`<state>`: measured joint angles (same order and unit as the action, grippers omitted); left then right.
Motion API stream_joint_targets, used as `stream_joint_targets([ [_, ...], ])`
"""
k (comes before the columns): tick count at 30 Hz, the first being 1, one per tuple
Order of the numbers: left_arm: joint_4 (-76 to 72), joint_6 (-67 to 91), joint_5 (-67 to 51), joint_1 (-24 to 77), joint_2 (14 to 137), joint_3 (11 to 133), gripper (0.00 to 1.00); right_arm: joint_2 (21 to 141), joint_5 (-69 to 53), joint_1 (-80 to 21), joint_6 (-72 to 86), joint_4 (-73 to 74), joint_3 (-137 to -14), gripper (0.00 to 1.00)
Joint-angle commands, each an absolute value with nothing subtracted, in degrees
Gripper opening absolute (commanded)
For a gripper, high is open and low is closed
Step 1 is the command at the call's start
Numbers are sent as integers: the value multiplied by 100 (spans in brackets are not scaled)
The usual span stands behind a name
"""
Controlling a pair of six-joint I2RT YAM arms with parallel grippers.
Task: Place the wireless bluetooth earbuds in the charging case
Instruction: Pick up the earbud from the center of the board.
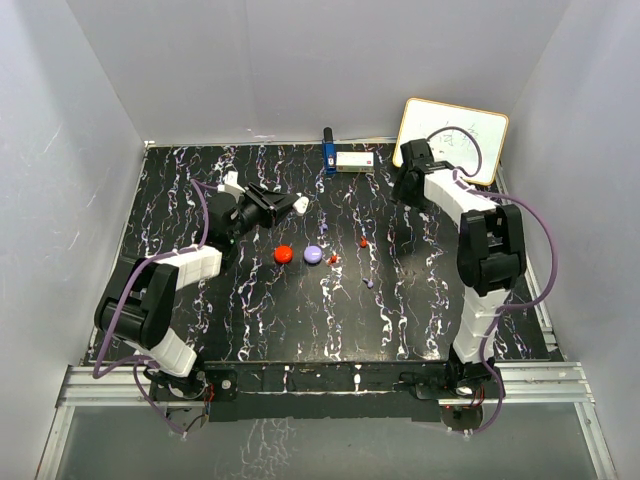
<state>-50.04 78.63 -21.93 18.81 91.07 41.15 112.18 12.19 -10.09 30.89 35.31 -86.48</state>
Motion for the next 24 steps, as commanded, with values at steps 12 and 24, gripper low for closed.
stream_joint_targets([
  [12, -4871, 7777, -2355, 1820, 8653, 4125, 0, 12027, 1877, -984, 2222, 3614, -9669, 54],
  [24, -4791, 7748, -2355, 1803, 8636, 4170, 0, 12239, 1402, -840, 2197, 3424, -9720, 46],
])
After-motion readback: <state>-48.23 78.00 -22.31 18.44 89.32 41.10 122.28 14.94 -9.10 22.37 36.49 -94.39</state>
